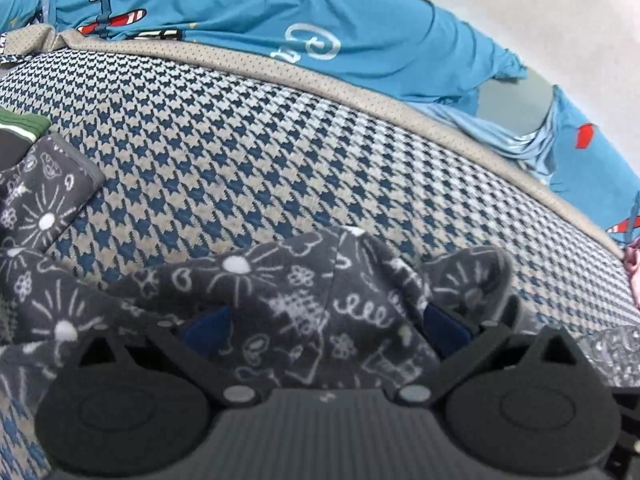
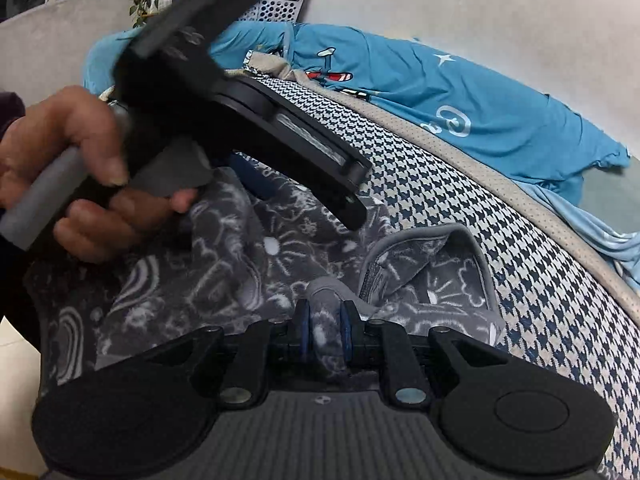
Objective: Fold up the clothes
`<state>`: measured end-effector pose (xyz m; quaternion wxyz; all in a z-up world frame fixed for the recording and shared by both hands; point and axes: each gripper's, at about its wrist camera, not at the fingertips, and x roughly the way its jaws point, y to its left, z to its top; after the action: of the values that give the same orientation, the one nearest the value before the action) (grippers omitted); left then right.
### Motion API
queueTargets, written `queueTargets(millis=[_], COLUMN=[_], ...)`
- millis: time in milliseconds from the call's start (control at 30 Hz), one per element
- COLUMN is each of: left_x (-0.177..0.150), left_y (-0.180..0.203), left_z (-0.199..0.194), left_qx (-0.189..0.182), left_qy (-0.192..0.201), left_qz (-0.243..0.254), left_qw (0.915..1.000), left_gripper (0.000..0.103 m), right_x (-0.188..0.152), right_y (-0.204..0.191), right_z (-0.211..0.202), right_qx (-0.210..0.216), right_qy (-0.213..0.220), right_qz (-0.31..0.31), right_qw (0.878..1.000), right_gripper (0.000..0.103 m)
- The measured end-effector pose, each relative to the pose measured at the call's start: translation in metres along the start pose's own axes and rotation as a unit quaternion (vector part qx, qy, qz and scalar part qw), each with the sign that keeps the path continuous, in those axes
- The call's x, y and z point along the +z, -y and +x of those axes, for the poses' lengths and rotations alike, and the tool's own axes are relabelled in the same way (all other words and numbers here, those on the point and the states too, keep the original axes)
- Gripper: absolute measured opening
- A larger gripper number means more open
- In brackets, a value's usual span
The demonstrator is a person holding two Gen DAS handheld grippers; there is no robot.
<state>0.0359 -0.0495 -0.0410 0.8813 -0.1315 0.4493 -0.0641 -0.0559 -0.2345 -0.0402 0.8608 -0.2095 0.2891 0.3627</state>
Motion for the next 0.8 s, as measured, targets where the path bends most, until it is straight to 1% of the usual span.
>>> queueTargets(millis=[100, 200, 367, 433, 533, 600, 633, 700, 767, 800], left_x=[0.0, -0.003, -0.007, -0.007, -0.006, -0.006, -0.008, -0.009, -0.01, -0.01], left_y=[-0.002, 0.003, 0.01, 0.01, 0.01, 0.01, 0.011, 0.013, 0.013, 0.014], left_z=[0.012, 0.019, 0.023, 0.024, 0.024, 0.025, 0.024, 0.023, 0.023, 0.023], left_qx=[0.012, 0.032, 0.054, 0.054, 0.056, 0.057, 0.058, 0.06, 0.061, 0.062], left_qy=[-0.013, -0.013, -0.012, -0.012, -0.01, -0.01, -0.01, -0.009, -0.009, -0.009], left_qz=[-0.01, 0.005, 0.03, 0.029, 0.03, 0.033, 0.035, 0.038, 0.039, 0.04], left_qw=[0.9998, 0.9994, 0.998, 0.998, 0.9979, 0.9978, 0.9976, 0.9974, 0.9973, 0.9973], left_gripper=[0.103, 0.103, 0.103, 0.103, 0.103, 0.103, 0.103, 0.103, 0.103, 0.103], right_x=[0.0, 0.003, 0.007, 0.009, 0.01, 0.009, 0.008, 0.006, 0.003, 0.002], right_y=[0.003, 0.005, 0.024, 0.035, 0.049, 0.058, 0.063, 0.073, 0.083, 0.087], right_z=[-0.002, -0.006, -0.029, -0.039, -0.05, -0.057, -0.059, -0.057, -0.049, -0.044], right_qx=[0.003, -0.005, 0.018, 0.027, 0.025, 0.013, 0.005, 0.001, -0.005, -0.01], right_qy=[-0.001, 0.0, 0.025, 0.037, 0.054, 0.06, 0.062, 0.057, 0.045, 0.038], right_qz=[0.007, 0.012, 0.066, 0.093, 0.13, 0.152, 0.164, 0.189, 0.217, 0.229], right_qw=[1.0, 1.0, 0.997, 0.995, 0.99, 0.987, 0.985, 0.98, 0.975, 0.973], right_gripper=[0.019, 0.021, 0.027, 0.032, 0.04, 0.051, 0.053, 0.062, 0.068, 0.069])
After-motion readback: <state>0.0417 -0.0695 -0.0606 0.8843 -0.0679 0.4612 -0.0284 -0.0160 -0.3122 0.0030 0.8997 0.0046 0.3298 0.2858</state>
